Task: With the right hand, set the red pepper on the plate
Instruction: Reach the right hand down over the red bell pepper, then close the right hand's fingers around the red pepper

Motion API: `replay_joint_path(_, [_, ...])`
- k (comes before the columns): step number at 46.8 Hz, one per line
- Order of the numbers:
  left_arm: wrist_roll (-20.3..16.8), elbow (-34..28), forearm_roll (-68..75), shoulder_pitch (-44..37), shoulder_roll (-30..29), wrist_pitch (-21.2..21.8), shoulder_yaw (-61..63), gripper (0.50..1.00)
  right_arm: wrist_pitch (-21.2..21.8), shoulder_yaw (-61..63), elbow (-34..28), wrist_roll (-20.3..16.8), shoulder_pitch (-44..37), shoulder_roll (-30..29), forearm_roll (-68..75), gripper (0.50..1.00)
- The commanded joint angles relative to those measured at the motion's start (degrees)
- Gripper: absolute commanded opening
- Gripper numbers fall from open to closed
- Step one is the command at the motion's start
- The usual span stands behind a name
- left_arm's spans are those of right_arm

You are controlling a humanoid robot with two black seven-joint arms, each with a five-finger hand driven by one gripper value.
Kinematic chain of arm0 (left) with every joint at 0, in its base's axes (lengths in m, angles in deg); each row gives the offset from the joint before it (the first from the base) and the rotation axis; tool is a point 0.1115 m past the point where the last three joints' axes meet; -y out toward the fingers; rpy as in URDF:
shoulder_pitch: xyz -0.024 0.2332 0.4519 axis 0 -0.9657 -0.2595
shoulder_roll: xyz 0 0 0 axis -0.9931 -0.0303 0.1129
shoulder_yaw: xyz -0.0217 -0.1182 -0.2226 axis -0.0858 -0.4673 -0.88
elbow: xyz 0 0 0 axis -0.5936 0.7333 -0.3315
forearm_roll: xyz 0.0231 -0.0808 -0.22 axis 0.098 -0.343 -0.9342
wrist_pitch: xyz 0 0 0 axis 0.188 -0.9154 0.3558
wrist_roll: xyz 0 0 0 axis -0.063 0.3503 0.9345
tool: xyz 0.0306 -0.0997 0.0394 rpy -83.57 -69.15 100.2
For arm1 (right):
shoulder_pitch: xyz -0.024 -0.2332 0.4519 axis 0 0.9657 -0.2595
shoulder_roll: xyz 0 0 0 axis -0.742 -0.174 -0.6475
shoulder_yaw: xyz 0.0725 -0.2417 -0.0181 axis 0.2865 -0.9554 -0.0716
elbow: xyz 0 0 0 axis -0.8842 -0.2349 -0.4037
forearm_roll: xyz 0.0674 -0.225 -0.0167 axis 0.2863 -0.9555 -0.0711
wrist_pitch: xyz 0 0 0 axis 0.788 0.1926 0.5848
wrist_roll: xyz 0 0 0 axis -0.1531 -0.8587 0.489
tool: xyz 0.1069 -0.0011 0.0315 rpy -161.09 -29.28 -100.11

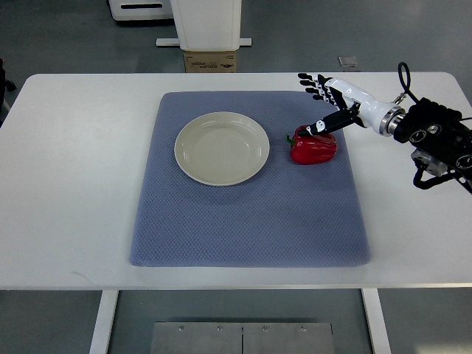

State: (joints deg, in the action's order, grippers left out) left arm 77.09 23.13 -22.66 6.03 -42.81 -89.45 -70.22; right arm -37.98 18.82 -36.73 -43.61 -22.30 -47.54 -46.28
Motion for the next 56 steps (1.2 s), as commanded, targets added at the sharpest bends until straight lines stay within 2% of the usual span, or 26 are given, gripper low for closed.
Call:
replay_joint_path(1, [-0.03, 0.0, 0.0, -0.02, 0.0, 0.0, 0.0, 1.0, -0.07, -1.25, -0.22, 0.36, -0.72, -0.02, -1.95, 1.0])
replay_joint_path(17, [-0.03, 0.0, -0.08, -0.02, 0.0, 0.0, 0.0, 1.0, -0.95, -6.52, -0.22, 0.71, -2.13, -0.2, -6.79, 1.0])
replay_joint_path(33, [-0.03, 0.0, 0.0, -0.02, 0.0, 0.0, 0.0, 1.0, -4.64, -9.77, -0.05, 0.62, -1.87, -0.81, -6.97, 0.998])
replay_joint_path(56, [-0.03, 0.0, 0.01, -0.02, 0.0, 0.0, 0.0, 1.0, -5.96, -11.09, 0.39, 0.36, -1.16, -1.78, -6.97, 0.966])
